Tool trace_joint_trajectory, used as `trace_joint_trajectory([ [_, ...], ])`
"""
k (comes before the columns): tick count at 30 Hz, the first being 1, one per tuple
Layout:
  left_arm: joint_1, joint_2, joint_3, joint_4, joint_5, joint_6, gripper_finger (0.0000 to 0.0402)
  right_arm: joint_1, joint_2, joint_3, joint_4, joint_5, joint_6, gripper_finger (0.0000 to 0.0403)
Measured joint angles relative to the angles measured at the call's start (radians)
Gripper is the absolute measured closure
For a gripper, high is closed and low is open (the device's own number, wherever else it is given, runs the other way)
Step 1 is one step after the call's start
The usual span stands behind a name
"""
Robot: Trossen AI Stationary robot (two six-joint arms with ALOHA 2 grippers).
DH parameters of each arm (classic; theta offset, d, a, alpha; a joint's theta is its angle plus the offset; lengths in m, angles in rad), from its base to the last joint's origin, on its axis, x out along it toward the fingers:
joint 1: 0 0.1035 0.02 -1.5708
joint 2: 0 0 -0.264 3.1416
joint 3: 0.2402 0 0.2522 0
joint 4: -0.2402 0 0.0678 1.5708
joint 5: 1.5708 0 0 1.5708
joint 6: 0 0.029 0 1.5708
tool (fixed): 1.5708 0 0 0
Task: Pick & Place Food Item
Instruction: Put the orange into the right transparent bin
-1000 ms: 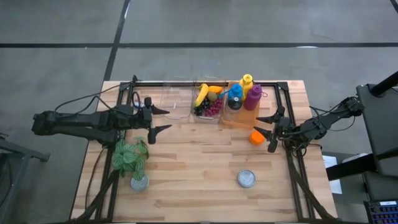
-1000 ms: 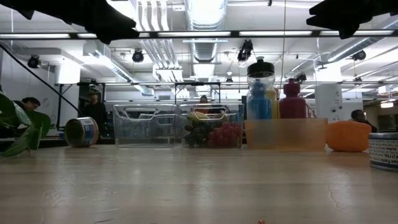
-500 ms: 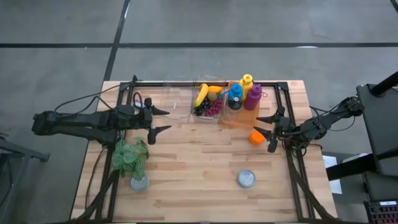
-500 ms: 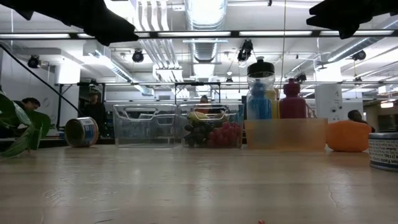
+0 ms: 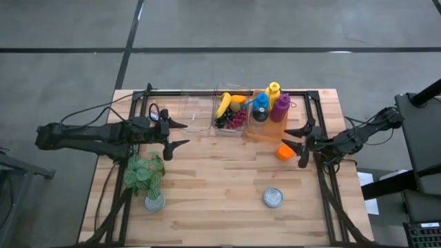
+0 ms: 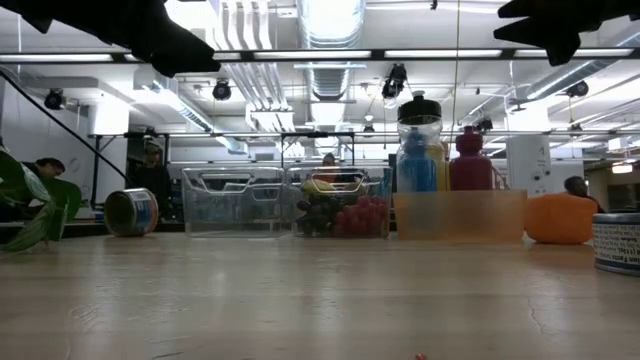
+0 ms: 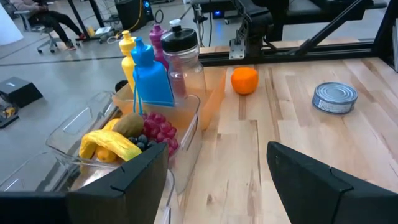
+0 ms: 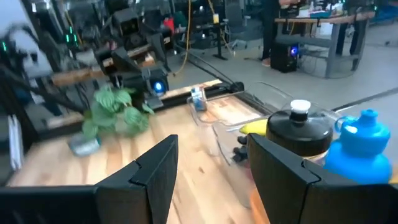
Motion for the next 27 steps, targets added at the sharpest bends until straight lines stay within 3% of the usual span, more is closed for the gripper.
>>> trace_joint_trajectory([
  [5, 0.0, 0.0, 0.0, -0.002, 0.0, 0.0, 0.0124, 0.0, 0.04, 0.139, -0.305, -0.011, 0.08, 0.0213],
  [11, 0.0, 0.001, 0.0, -0.027, 0.0, 0.0, 0.0125, 0.0, 0.203, 0.342, -0.83, -0.081, 0.505, 0.0213],
  [14, 0.0, 0.001, 0.0, -0.045, 0.0, 0.0, 0.0125, 0.0, 0.306, 0.403, -1.027, -0.167, 0.673, 0.0213],
  [21, 0.0, 0.001, 0.0, -0.055, 0.0, 0.0, 0.0125, -0.034, 0.498, 0.457, -1.17, -0.344, 0.883, 0.0213],
  [27, 0.0, 0.001, 0.0, -0.056, 0.0, 0.0, 0.0125, -0.108, 0.55, 0.465, -1.193, -0.459, 0.982, 0.0202],
])
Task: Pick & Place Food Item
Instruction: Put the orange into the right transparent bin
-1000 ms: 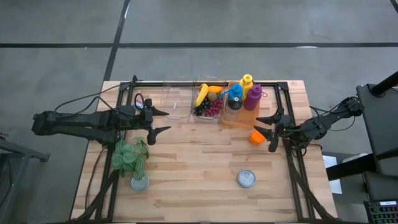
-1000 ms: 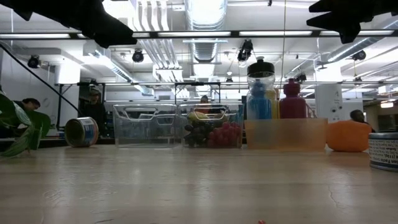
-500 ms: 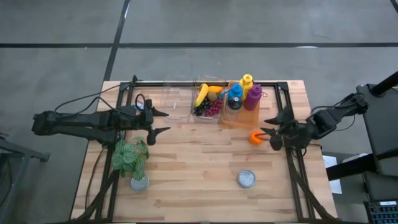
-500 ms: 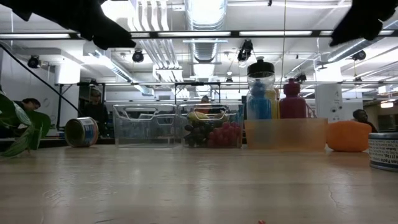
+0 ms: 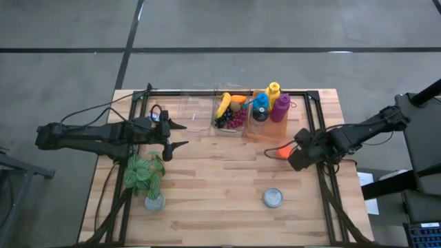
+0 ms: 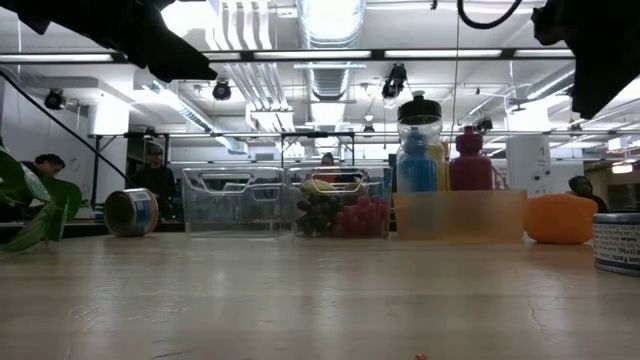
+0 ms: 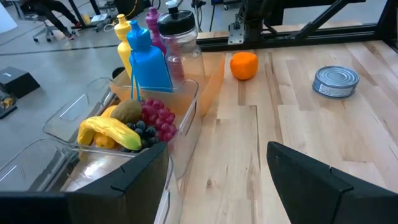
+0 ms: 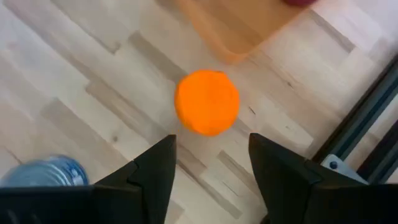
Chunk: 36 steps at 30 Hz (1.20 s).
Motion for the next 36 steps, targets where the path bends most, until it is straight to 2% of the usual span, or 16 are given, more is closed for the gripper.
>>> trace_joint_trajectory([
  [9, 0.0, 0.0, 0.0, -0.007, 0.0, 0.0, 0.0125, -0.08, 0.004, -0.027, 0.041, -0.006, -0.021, 0.008],
  [13, 0.0, 0.0, 0.0, -0.01, 0.0, -0.002, 0.0125, -0.126, 0.023, -0.07, 0.087, -0.04, -0.075, 0.0045],
  [24, 0.0, 0.0, 0.0, -0.037, 0.0, -0.002, 0.0125, -0.267, 0.031, -0.18, 0.254, -0.084, -0.21, 0.0039],
  [36, 0.0, 0.0, 0.0, -0.053, 0.0, 0.0, 0.0125, -0.387, 0.031, -0.363, 0.491, -0.148, -0.313, 0.0039],
])
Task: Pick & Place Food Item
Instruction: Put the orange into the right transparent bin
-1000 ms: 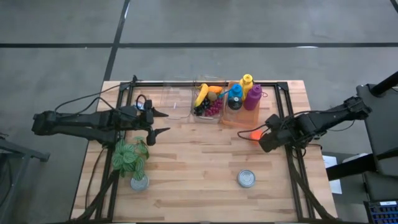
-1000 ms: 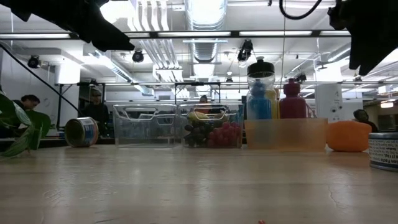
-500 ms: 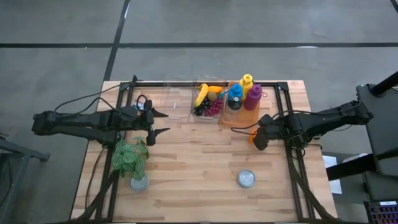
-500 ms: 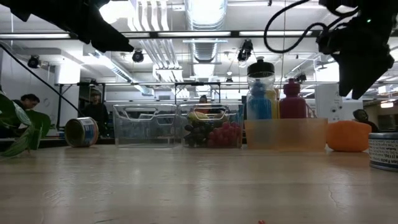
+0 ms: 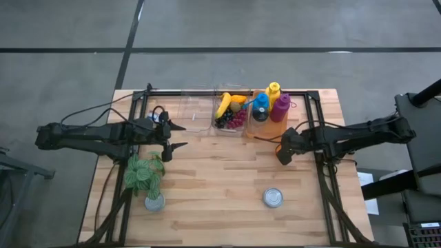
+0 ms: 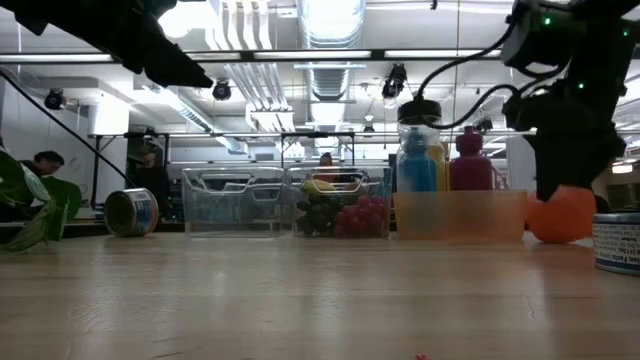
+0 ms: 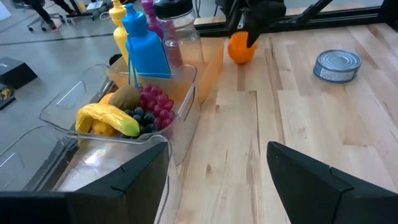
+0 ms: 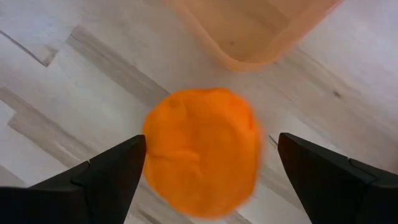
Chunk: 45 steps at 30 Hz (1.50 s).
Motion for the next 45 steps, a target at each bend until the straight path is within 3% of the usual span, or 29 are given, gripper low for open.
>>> trace_joint_trajectory([
  [9, 0.0, 0.0, 0.0, -0.005, 0.0, 0.0, 0.0125, -0.028, 0.0, -0.084, 0.113, -0.04, -0.031, 0.0039],
  [31, 0.0, 0.0, 0.0, -0.005, 0.0, -0.001, 0.0124, -0.027, 0.0, -0.086, 0.11, -0.092, 0.0, 0.0041],
  [45, 0.0, 0.0, 0.0, -0.006, 0.0, -0.001, 0.0124, -0.027, 0.0, -0.086, 0.106, -0.099, -0.031, 0.017],
])
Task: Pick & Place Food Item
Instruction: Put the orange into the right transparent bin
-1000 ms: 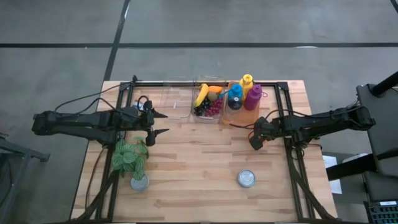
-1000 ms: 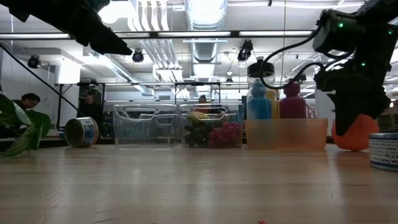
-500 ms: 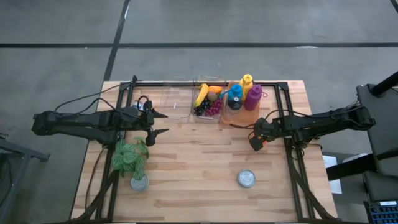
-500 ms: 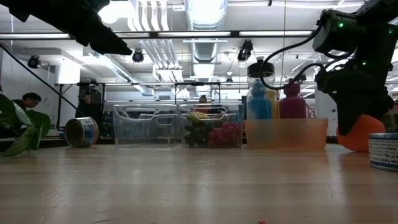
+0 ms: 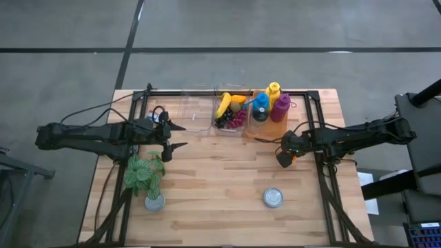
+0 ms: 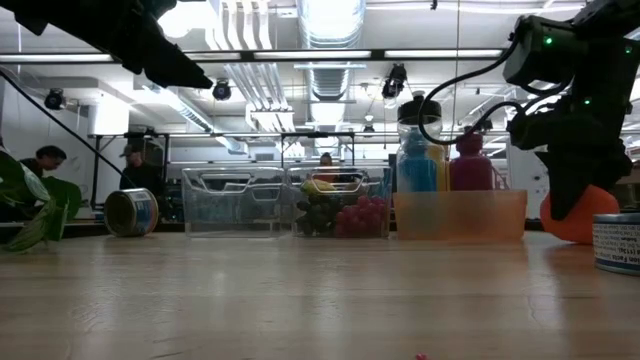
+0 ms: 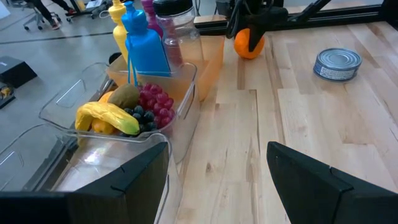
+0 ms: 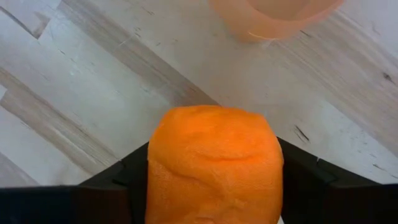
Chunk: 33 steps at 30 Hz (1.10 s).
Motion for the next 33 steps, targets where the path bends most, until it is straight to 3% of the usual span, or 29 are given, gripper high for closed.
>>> trace_joint_trajectory([
  [8, 0.0, 0.0, 0.0, 0.0, 0.0, 0.0, 0.0124, 0.0, 0.0, 0.0, 0.002, -0.012, 0.0, 0.0157],
  [14, 0.0, 0.0, 0.0, 0.0, 0.0, 0.0, 0.0125, 0.0, 0.0, 0.0, 0.002, -0.012, 0.0, 0.0175],
  [23, 0.0, 0.0, 0.0, 0.0, 0.0, 0.0, 0.0125, 0.0, 0.0, 0.028, 0.004, -0.009, 0.003, 0.017],
  [33, 0.0, 0.0, 0.0, -0.001, 0.0, 0.0, 0.0125, 0.0, 0.0, 0.184, 0.04, 0.143, -0.083, 0.0167],
])
